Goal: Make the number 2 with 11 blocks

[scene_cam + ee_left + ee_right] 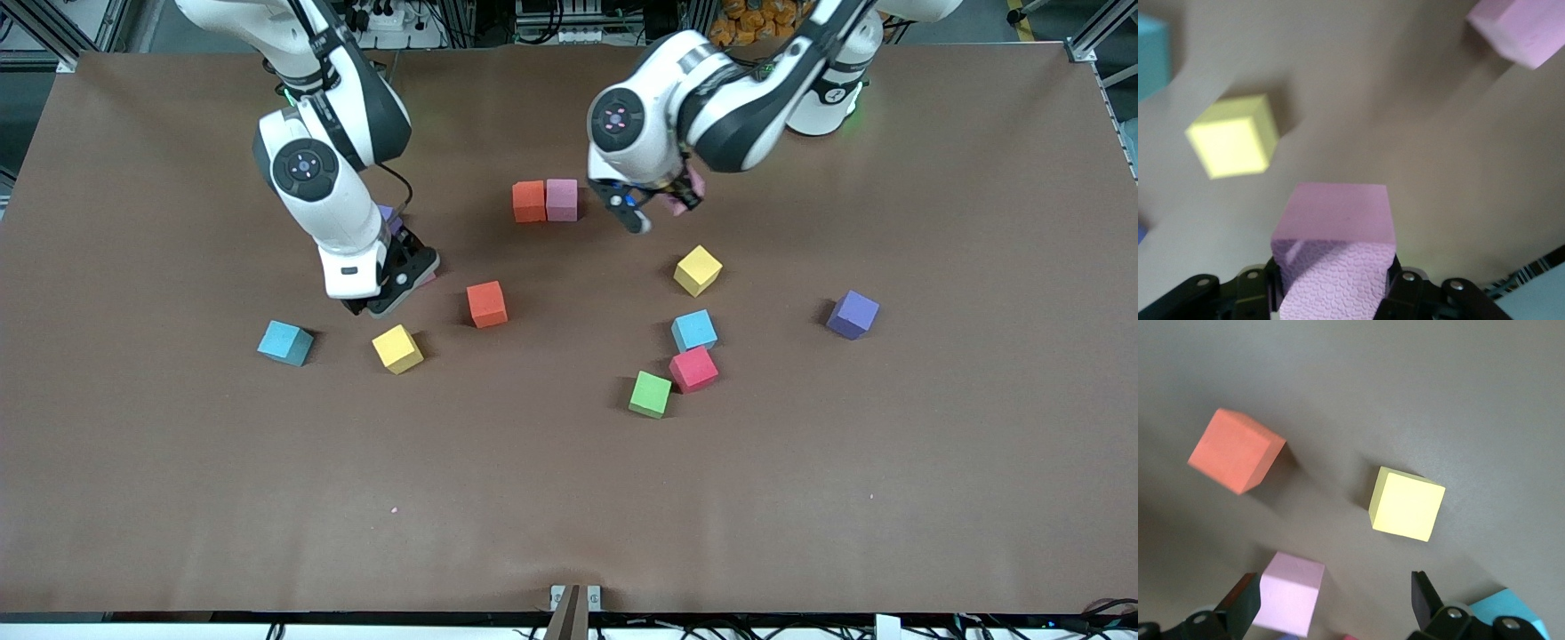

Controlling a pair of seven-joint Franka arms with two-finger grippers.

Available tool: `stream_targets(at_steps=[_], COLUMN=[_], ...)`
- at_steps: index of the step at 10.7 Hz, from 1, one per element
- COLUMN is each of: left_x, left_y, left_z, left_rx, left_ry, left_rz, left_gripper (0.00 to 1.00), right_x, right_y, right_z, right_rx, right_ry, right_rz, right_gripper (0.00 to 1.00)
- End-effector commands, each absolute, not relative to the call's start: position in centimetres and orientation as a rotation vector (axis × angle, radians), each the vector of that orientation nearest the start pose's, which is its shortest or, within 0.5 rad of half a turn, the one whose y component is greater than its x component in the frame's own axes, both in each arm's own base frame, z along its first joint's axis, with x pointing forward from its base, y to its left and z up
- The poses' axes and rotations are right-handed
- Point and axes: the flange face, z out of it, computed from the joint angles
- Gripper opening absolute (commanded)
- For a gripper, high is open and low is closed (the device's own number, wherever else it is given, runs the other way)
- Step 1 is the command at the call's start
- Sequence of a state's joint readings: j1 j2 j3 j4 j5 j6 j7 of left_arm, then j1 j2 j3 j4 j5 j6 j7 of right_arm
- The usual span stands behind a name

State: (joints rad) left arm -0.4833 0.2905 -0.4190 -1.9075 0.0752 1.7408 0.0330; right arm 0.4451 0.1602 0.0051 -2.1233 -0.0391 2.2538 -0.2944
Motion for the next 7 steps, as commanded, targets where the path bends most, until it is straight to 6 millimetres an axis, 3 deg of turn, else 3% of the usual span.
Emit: stream_targets(at_steps=[1,3,5,7], left_x=[33.3,31.0,30.1,29.1], left_y=[-44.7,-45.3,-45.8,-46.7], left_z=[30.3,27.9,25.3,23.2], left_rx=[-2.604,-2.61,-2.619,-2.581], left_ry=[1.485,1.549,1.589,1.659], left_rz=[0.482,0.437,0.43,0.428], left_gripper=[0.1,0.1,0.1,0.1], right_x=[51.6,50.6,51.1,50.0], right_y=[26.3,28.4,27.7,29.7], right_z=[30.4,29.6,27.9,27.7], right_rx=[-3.028,-3.073,-3.074,-3.106], right_ry=[-0.974,-0.843,-0.796,-0.666], right_rz=[0.077,0.081,0.083,0.08], right_gripper=[1.0,1.0,1.0,1.0])
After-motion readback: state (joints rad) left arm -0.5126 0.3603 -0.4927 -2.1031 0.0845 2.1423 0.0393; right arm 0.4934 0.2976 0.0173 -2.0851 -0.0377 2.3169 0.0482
